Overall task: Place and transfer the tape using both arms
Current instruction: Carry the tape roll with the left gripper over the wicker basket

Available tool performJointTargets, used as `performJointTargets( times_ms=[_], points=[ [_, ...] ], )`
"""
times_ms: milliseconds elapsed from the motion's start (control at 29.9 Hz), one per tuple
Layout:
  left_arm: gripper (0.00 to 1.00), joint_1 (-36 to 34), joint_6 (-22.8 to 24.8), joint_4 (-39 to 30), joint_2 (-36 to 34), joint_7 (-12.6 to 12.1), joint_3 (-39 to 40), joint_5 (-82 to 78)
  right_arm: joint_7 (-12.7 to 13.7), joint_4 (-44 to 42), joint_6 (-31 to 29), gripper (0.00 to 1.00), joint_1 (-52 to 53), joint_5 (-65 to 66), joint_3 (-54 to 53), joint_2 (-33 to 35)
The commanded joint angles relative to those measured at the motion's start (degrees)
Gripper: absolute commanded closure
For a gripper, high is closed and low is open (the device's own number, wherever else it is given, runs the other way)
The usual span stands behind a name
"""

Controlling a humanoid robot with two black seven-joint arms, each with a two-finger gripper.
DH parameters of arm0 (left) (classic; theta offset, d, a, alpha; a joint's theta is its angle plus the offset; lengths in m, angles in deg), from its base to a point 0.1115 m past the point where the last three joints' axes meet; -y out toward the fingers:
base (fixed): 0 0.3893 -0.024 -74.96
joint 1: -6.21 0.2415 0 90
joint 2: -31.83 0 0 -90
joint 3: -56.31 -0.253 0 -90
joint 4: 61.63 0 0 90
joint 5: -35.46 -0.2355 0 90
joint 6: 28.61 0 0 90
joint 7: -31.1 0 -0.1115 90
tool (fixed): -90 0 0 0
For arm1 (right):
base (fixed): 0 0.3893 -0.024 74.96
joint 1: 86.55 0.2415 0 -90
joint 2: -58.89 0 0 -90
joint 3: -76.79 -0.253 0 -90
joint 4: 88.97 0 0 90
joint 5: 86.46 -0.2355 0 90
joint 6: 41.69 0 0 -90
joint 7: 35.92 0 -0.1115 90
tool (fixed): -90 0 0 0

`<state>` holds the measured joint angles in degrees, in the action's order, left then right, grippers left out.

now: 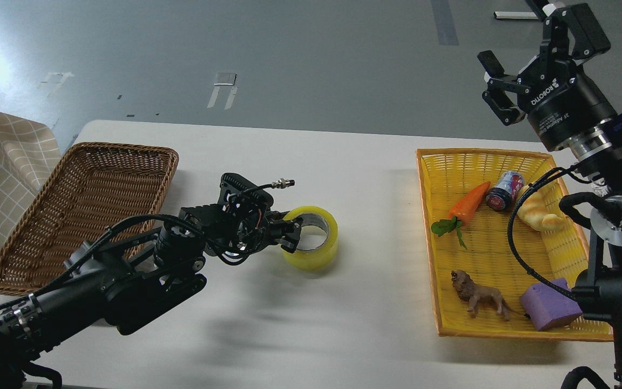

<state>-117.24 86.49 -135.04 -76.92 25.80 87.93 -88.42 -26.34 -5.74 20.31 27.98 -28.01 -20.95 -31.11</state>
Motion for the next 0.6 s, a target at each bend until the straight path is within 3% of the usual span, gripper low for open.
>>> performJointTargets(
  times_ms=[0, 267, 568],
  points=[
    [1.00, -3.0, 0.5, -0.2, -1.4, 0.0, 0.0, 3.1, 0.0, 0.0, 0.0, 0.01, 0.1, 0.0, 0.0, 0.0],
    [1.00, -7.7, 2.9, -2.4, -7.1, 0.7, 0.0, 6.1, 0.0, -0.8, 0.0, 0.01, 0.1, -0.1, 0.1, 0.0],
    [1.00, -10.9, 2.9, -4.9, -21.5, 3.0, 0.3, 12.1, 0.0, -1.0, 0.0, 0.01, 0.1, -0.1, 1.2, 0.0]
  ],
)
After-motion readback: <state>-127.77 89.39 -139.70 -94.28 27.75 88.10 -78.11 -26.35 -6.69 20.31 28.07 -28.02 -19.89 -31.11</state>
